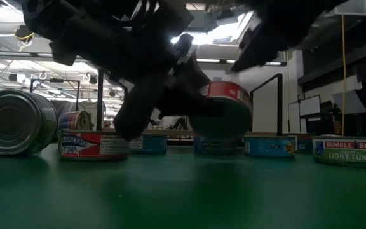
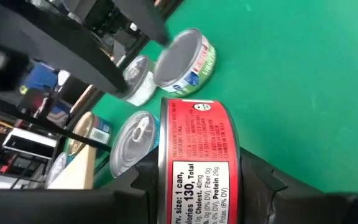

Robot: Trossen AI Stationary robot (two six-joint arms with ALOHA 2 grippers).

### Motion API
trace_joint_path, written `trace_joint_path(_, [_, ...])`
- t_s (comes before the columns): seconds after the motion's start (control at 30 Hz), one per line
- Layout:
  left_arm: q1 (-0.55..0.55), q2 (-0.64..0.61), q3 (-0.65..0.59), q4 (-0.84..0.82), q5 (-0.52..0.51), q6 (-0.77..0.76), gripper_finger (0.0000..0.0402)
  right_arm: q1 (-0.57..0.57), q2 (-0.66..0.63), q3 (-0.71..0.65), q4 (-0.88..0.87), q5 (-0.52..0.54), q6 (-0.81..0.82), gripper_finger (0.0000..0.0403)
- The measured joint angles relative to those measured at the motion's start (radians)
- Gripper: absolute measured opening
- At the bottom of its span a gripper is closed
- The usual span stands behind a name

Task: Stack canned seafood by type on shelf
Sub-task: Put the red tuna can on the shelf

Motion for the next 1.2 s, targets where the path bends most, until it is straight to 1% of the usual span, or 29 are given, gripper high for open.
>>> trace_joint_path(0.17, [0.015,0.0,0.072,-0.002,-0.024,0.056,0.0133,0.0,-0.15,0.0,-0.094,0.0,-0.007,0.0131])
trace_joint_path(0.33, [0.073,0.0,0.152,-0.003,-0.028,0.107,0.0136,0.0,-0.287,0.0,-0.16,0.0,-0.008,0.0131])
trace_joint_path(0.57, [0.205,0.0,0.25,-0.004,-0.026,0.192,0.0135,0.0,-0.457,0.0,-0.177,0.001,-0.011,0.0131])
trace_joint_path(0.67, [0.285,0.0,0.272,-0.006,0.017,0.175,0.0136,0.0,-0.508,0.0,-0.177,0.026,-0.027,0.0131])
trace_joint_path(0.8, [0.387,0.02,0.289,-0.01,0.108,0.167,0.0141,0.0,-0.545,0.0,-0.182,0.044,-0.067,0.0131])
trace_joint_path(0.97, [0.484,0.063,0.311,-0.009,0.193,0.157,0.0138,0.0,-0.546,0.0,-0.183,0.045,-0.131,0.0131])
trace_joint_path(1.2, [0.564,0.161,0.348,-0.014,0.207,0.185,0.0143,0.0,-0.52,-0.001,-0.194,0.071,-0.145,0.0131])
